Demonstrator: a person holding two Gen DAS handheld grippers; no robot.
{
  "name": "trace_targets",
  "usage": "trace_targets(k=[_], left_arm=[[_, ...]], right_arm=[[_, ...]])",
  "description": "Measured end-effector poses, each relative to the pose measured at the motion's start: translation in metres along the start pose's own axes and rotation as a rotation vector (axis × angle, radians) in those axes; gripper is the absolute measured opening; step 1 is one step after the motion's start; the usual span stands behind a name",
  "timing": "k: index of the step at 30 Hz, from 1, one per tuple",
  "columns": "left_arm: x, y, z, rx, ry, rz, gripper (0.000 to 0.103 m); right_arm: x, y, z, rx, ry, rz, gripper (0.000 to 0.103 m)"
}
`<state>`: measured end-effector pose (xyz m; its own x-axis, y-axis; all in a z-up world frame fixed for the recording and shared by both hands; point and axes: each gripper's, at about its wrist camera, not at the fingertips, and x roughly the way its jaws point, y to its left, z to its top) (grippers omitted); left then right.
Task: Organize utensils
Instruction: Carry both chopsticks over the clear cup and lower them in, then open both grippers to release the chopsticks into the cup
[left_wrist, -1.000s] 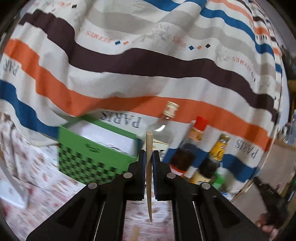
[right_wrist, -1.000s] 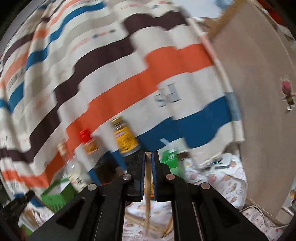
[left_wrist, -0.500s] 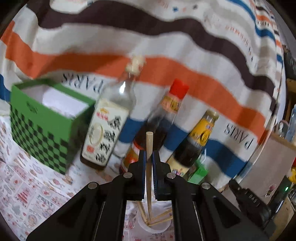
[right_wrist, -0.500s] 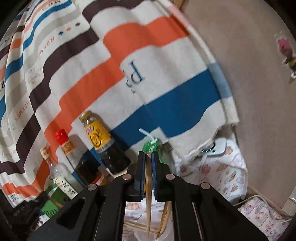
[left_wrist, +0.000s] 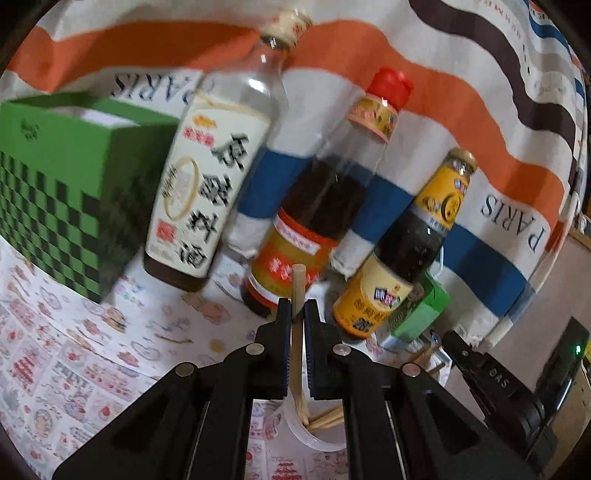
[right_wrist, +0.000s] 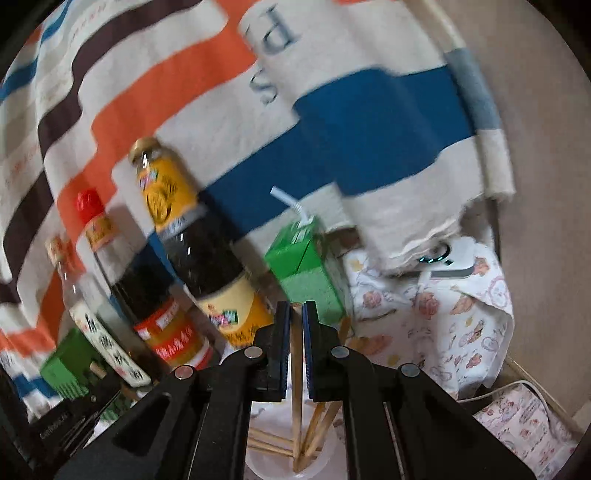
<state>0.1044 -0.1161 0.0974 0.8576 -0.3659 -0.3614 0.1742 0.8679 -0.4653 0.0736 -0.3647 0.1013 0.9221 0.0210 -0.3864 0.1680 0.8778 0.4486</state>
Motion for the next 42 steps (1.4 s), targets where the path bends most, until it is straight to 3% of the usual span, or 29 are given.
trace_targets(k=[4,14,21,25,28,32,34,37,40,42], left_arm=[[0.015,0.002,-0.007,-0.011,0.087,0.004,0.006],[0.030,0.000,-0.017,0.028,0.137,0.031,0.007],[0.036,0.000,-0.020,0.058,0.143,0.034,0.007],[0.025,-0.004,-0.015,0.101,0.102,0.052,0.020],[0.007,-0.003,-0.003,0.108,0.054,0.059,0.032],[-0.014,-0.001,0.012,0.143,0.017,0.105,0.044],[-0.023,-0.004,0.018,0.180,-0.001,0.145,0.053],[-0.036,-0.005,0.025,0.210,-0.026,0.185,0.078],[-0.049,-0.007,0.029,0.230,-0.056,0.210,0.079],[-0.056,-0.010,0.030,0.271,-0.062,0.235,0.079]], right_arm=[[0.010,0.006,-0.003,-0.047,0.064,-0.022,0.008],[0.013,0.002,-0.003,-0.048,0.094,-0.052,0.008],[0.013,-0.010,0.003,-0.004,0.126,-0.007,0.008],[0.009,-0.006,0.005,-0.021,0.116,-0.012,0.011],[0.002,-0.005,0.008,-0.008,0.116,0.023,0.029],[-0.007,-0.002,0.012,-0.016,0.102,0.056,0.032],[-0.012,0.002,0.014,-0.034,0.097,0.070,0.041],[-0.017,0.008,0.015,-0.058,0.087,0.091,0.057],[-0.021,0.015,0.014,-0.085,0.068,0.089,0.068],[-0.023,0.021,0.013,-0.120,0.068,0.081,0.068]])
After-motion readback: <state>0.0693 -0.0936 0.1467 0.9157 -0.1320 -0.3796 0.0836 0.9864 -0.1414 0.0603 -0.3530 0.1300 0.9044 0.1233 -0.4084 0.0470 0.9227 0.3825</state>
